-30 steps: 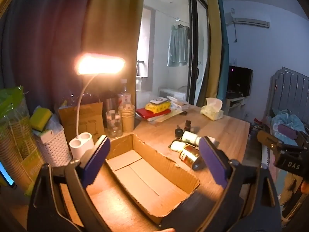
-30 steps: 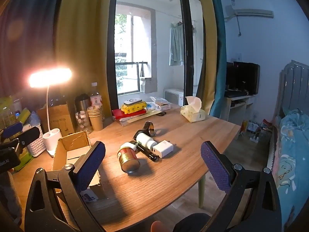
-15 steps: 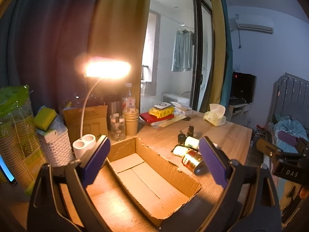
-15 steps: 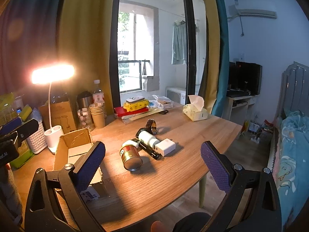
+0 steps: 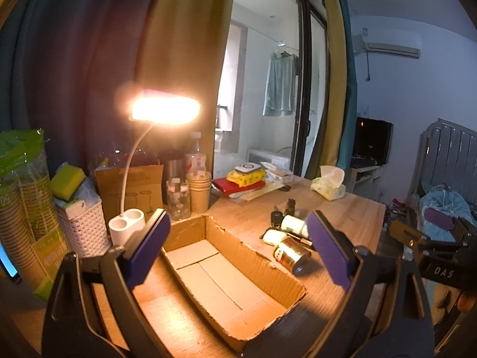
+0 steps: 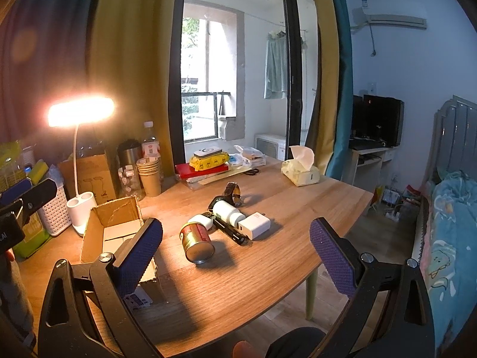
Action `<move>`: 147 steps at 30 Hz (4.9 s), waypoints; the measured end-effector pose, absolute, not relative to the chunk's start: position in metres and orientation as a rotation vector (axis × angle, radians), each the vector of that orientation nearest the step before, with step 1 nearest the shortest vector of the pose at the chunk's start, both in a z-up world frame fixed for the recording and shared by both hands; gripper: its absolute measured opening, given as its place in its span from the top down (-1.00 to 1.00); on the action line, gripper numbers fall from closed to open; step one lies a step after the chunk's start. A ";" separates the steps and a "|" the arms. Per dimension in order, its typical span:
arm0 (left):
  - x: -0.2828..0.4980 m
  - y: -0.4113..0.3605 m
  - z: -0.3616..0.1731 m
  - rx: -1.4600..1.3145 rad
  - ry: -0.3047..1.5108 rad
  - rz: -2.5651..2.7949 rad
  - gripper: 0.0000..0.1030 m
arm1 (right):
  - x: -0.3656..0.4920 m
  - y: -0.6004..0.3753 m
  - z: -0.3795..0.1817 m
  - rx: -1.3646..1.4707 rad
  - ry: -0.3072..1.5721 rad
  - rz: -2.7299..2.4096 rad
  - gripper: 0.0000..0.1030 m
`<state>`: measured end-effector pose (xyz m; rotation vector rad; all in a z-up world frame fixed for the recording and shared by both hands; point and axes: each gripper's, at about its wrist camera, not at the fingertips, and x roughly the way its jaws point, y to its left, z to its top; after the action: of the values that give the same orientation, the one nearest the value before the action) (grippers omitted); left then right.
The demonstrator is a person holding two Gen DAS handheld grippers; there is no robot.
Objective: Organize rigid objects
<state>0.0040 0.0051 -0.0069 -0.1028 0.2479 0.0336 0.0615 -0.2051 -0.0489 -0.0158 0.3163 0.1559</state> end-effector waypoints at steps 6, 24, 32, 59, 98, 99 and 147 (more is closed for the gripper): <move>0.006 0.004 -0.009 -0.106 0.261 0.029 -0.82 | 0.062 -0.206 -0.051 -0.013 0.319 0.157 -0.96; 0.003 0.003 -0.009 -0.101 0.282 0.018 -0.82 | 0.057 -0.207 -0.051 -0.011 0.313 0.146 -0.96; 0.000 0.006 -0.006 -0.121 0.273 0.011 -0.82 | 0.057 -0.208 -0.048 -0.010 0.314 0.135 -0.96; 0.025 0.018 -0.050 -0.115 0.405 0.092 -0.82 | 0.094 -0.208 -0.078 0.013 0.385 0.162 -0.96; 0.137 0.067 -0.145 0.004 0.804 -0.027 0.74 | 0.154 -0.209 -0.147 0.027 0.577 0.182 -0.96; 0.137 0.066 -0.147 0.004 0.800 -0.031 0.74 | 0.154 -0.207 -0.147 0.025 0.576 0.185 -0.96; 0.119 0.073 -0.159 -0.215 0.831 -0.079 0.77 | 0.249 -0.121 -0.171 -0.162 0.686 0.360 -0.13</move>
<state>0.1187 0.0725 -0.1589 -0.2147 0.8308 -0.0789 0.2487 -0.1212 -0.1707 -0.1625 0.6858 0.3601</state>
